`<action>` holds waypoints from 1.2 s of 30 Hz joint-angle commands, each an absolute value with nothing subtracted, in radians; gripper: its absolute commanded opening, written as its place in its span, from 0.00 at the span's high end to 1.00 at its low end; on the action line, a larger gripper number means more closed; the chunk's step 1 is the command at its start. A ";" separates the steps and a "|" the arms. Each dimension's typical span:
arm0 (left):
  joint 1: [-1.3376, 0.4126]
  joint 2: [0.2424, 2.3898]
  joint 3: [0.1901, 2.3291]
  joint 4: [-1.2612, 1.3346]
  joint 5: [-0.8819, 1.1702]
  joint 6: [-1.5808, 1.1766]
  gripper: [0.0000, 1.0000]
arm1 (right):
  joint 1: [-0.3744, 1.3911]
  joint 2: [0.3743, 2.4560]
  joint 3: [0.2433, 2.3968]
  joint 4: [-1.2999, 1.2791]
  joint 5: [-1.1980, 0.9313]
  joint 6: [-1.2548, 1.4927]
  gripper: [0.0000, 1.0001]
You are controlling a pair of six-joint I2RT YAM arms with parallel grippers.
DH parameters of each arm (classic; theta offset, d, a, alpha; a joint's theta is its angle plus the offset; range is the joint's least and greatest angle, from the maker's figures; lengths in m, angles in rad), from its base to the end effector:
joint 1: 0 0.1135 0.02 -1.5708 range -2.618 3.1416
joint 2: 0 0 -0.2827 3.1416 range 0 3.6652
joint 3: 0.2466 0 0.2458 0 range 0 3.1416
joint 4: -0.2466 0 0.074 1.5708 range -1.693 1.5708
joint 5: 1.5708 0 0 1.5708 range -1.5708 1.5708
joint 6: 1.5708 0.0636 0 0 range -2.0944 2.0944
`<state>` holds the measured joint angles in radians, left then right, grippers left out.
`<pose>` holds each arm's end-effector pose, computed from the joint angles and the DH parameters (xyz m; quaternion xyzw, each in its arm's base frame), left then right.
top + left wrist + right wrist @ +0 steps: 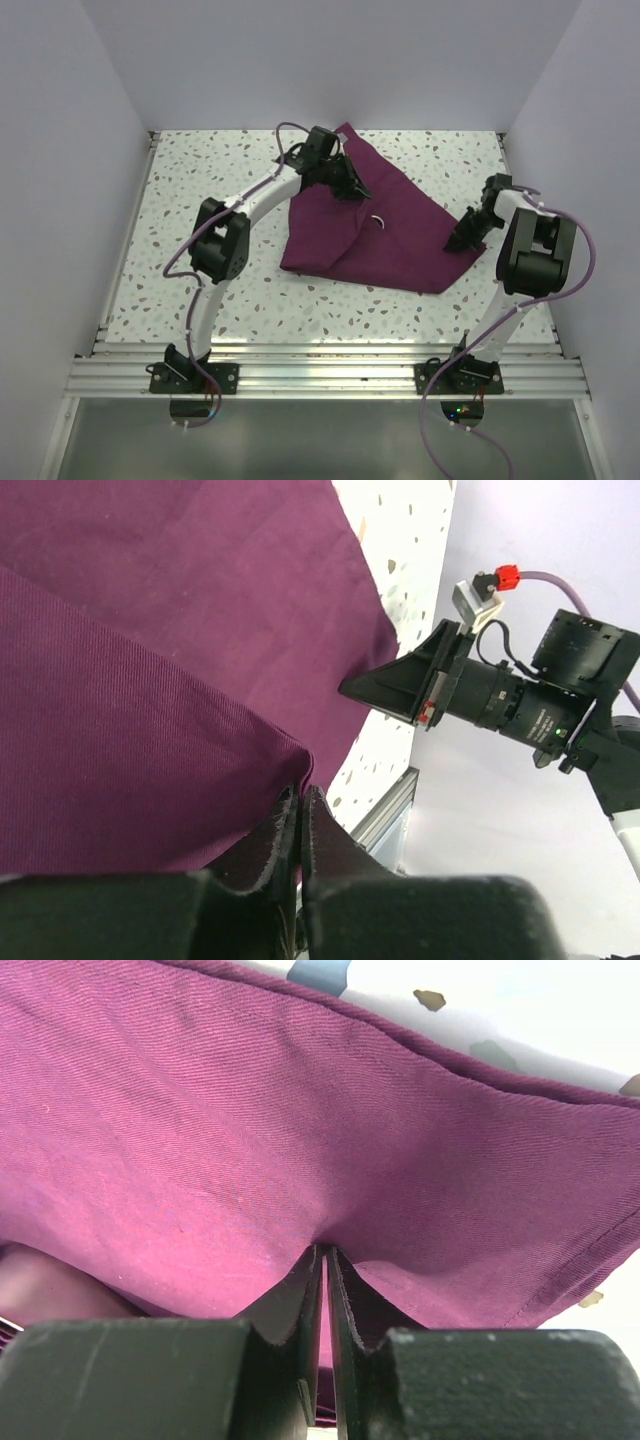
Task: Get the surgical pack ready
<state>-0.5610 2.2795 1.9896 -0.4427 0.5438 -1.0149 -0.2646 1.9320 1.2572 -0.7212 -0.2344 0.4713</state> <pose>0.4440 -0.3178 0.2316 -0.0915 0.8819 -0.4509 0.1026 0.3582 -0.0818 0.1421 0.3464 0.9268 0.1248 0.0742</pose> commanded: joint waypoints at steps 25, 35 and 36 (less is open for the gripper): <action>-0.410 1.932 1.835 -0.448 0.509 -0.598 0.18 | -0.417 1.758 1.278 -0.776 -0.026 0.416 0.40; -0.380 1.698 1.536 -0.505 0.463 -0.469 0.20 | -0.472 1.821 1.230 -0.695 -0.107 0.377 0.38; -0.379 1.692 1.520 -0.503 0.466 -0.471 0.20 | -0.472 1.841 1.230 -0.684 -0.123 0.376 0.38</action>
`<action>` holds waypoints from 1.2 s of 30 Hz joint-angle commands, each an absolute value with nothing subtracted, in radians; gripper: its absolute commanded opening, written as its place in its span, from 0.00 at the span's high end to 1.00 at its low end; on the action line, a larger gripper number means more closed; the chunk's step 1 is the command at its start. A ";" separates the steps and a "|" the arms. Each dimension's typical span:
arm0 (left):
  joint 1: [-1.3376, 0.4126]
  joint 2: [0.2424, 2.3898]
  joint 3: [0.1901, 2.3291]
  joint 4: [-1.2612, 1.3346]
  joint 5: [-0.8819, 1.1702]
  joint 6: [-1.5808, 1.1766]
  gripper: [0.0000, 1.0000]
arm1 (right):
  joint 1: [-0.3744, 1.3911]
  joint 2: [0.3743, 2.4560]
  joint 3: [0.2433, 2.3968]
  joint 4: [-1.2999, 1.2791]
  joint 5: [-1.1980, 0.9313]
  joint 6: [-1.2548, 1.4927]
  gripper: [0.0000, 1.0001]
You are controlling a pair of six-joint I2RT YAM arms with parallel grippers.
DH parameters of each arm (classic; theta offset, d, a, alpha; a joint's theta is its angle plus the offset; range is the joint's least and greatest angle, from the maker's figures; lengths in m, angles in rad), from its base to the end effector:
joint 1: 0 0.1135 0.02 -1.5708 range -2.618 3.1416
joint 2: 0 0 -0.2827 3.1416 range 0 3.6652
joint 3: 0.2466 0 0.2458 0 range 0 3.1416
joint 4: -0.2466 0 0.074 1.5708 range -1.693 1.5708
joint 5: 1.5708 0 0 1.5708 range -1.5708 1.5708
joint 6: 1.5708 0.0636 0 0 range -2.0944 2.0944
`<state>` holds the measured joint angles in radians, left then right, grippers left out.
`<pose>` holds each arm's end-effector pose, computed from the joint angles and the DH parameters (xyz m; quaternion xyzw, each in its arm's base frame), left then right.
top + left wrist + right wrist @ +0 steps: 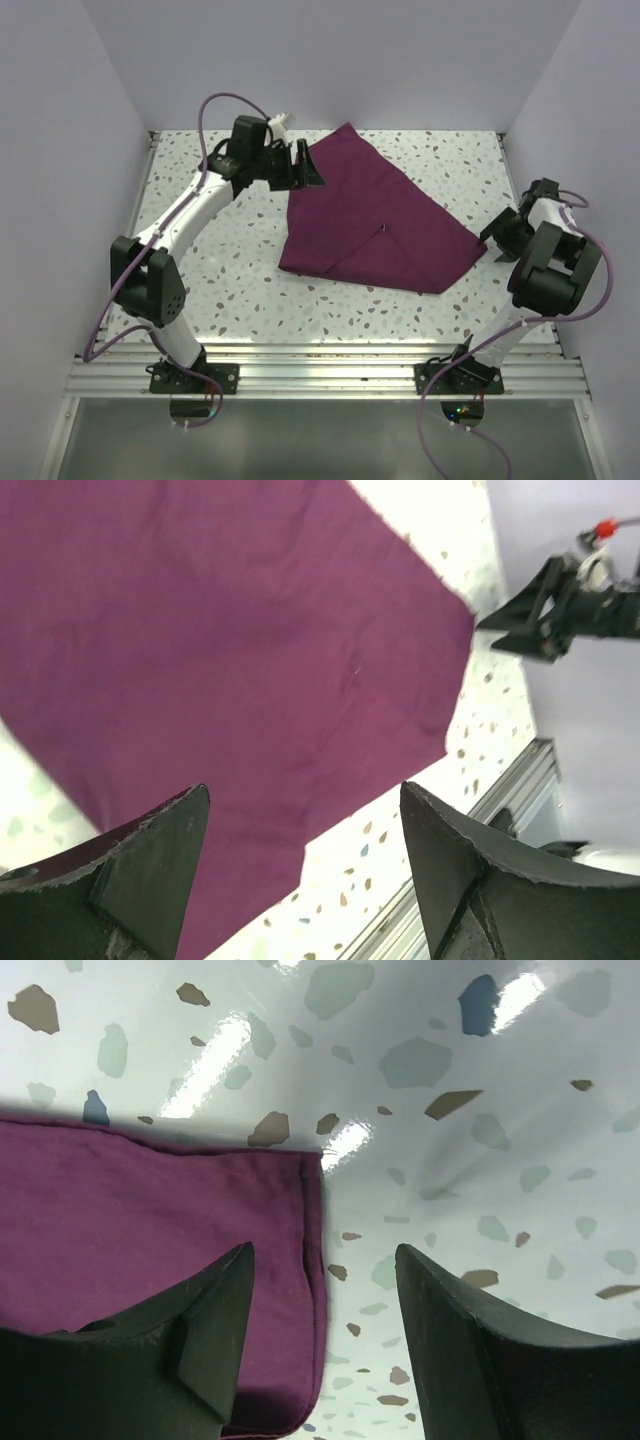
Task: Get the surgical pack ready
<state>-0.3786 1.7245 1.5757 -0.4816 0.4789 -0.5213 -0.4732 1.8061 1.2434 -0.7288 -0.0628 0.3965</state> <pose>0.3732 -0.1800 0.3400 0.0454 0.8715 -0.3818 0.3044 0.3200 -0.1593 0.1799 0.4130 0.8995 0.0257 0.1402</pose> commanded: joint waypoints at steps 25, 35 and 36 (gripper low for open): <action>-0.344 1.715 1.525 -0.591 0.446 -0.446 0.20 | -0.425 2.078 1.285 -0.572 -0.304 0.414 0.60; -0.331 1.724 1.526 -0.624 0.410 -0.440 0.20 | -0.377 1.944 1.376 -0.655 -0.310 0.416 1.00; -0.330 1.724 1.528 -0.629 0.400 -0.440 0.20 | -0.344 1.925 1.387 -0.685 -0.310 0.414 1.00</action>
